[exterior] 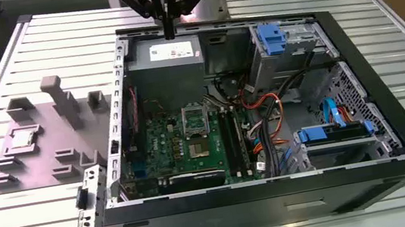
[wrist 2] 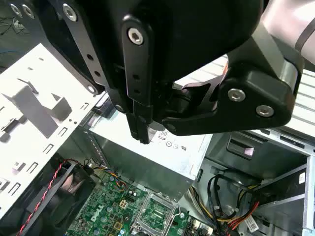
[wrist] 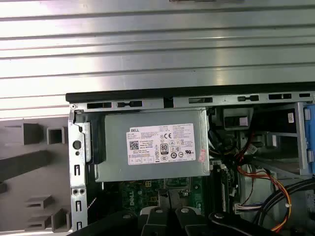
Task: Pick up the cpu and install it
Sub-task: 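Reach for the cpu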
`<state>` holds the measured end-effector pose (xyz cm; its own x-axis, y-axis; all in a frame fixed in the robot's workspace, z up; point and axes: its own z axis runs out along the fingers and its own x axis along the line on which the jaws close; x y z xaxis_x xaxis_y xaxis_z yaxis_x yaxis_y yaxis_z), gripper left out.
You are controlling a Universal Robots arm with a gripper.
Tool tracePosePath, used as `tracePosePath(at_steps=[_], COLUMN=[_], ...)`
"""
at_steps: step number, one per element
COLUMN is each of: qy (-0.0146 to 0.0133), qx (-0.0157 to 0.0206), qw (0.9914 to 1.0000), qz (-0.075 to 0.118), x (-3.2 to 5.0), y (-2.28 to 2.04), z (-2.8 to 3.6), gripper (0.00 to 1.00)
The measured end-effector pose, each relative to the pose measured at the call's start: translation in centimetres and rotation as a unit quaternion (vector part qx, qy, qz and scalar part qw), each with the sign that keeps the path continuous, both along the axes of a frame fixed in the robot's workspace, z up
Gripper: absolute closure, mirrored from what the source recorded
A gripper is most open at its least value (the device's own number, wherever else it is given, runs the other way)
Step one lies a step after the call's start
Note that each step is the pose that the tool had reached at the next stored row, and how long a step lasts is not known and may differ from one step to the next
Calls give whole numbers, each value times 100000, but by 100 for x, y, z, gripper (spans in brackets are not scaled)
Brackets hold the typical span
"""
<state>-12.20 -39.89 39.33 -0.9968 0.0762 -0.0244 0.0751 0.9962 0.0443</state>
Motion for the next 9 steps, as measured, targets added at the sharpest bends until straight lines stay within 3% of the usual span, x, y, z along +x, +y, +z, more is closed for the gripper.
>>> tracePosePath(at_steps=[9], qy=[-2], qx=[1], qw=[100000], qz=[-2], x=[0], y=[0], z=[0], gripper=[86])
